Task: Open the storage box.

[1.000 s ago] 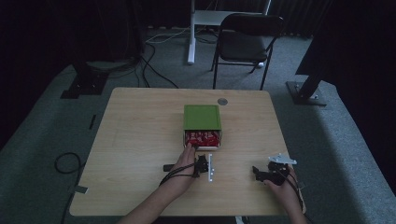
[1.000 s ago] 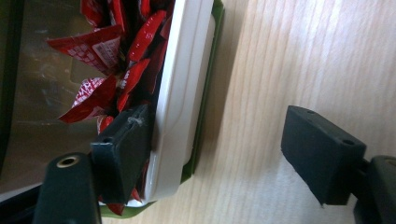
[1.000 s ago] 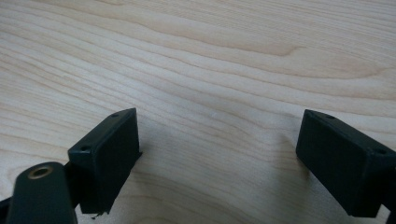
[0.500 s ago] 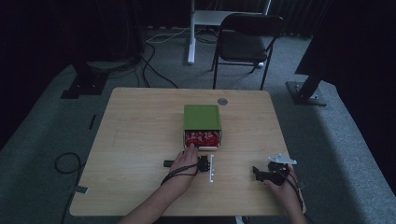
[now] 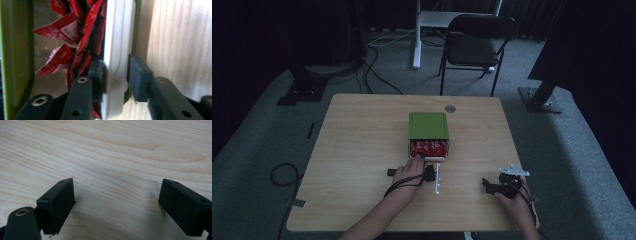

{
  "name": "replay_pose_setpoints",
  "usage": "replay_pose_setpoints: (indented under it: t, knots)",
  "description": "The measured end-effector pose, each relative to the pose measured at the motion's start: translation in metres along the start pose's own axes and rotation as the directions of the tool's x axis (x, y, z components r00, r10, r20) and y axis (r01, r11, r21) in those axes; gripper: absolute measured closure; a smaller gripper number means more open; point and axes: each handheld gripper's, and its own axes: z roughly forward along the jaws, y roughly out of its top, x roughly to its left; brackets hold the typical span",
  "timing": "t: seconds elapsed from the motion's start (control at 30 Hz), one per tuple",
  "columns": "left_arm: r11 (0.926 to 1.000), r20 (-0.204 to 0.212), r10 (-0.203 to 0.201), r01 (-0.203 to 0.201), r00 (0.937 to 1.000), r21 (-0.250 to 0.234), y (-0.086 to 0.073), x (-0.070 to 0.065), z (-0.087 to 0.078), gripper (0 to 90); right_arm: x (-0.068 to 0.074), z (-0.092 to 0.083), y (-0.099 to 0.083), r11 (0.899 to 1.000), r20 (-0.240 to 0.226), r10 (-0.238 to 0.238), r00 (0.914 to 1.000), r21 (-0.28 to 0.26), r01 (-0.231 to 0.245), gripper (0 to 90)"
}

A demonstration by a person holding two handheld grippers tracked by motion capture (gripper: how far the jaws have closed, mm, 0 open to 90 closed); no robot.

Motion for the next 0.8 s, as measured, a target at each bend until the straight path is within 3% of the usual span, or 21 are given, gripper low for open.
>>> replay_pose_setpoints:
  t: [0.8]
  knots:
    - [0.9992,0.03,0.038,-0.038,0.9988,0.01,0.0031,0.0012,-0.0083,73.4,-0.0001,0.0,0.0,1.0,-0.001,0.001,1.0,0.0,-0.001,12.7]
